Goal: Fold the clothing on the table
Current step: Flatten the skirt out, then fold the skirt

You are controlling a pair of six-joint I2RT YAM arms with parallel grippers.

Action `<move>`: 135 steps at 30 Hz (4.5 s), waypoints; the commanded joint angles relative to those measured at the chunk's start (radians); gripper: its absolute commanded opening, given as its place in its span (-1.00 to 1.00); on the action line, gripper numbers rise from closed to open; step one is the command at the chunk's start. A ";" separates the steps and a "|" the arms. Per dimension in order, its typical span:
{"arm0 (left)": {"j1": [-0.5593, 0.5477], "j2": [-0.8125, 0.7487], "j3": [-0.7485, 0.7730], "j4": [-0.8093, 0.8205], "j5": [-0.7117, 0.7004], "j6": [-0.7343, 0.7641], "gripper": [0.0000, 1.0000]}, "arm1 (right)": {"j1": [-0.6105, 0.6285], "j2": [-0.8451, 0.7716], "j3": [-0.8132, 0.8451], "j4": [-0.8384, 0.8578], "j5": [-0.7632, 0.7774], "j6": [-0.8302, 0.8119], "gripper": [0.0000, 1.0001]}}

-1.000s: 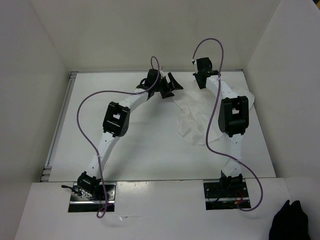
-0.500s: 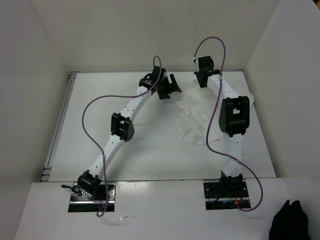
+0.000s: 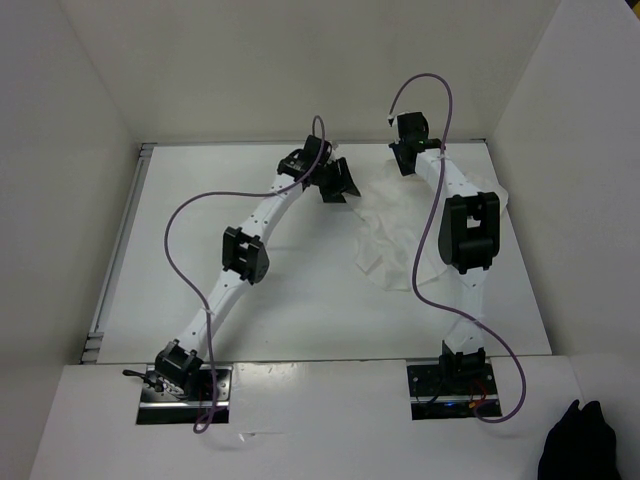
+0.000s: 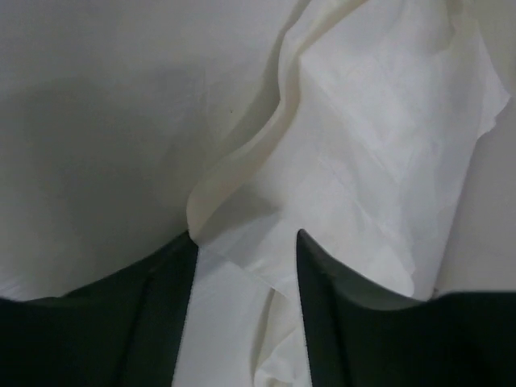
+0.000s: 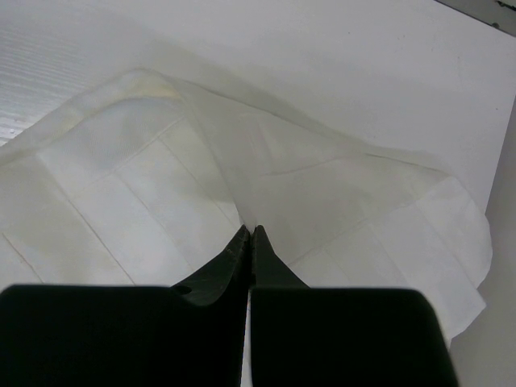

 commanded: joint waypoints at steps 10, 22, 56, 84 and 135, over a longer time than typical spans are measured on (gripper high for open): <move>-0.006 0.084 0.013 0.087 0.185 0.046 -1.00 | -0.006 -0.057 0.057 -0.008 -0.002 0.020 -1.00; 0.003 -0.362 -0.016 -0.243 -0.378 0.354 -1.00 | 0.024 -0.324 0.057 -0.062 -0.083 0.020 -1.00; 0.188 -1.054 -0.566 -0.010 -0.412 0.686 -1.00 | 0.060 -0.560 0.082 0.018 -0.401 0.213 -1.00; 0.062 -1.978 -2.088 0.271 -0.236 0.322 0.27 | -0.015 -1.702 -1.015 -0.079 -0.305 -0.192 0.98; 0.051 -1.349 -2.498 0.924 0.170 -0.137 0.39 | -0.170 -0.631 -0.832 -0.195 -0.462 0.049 1.00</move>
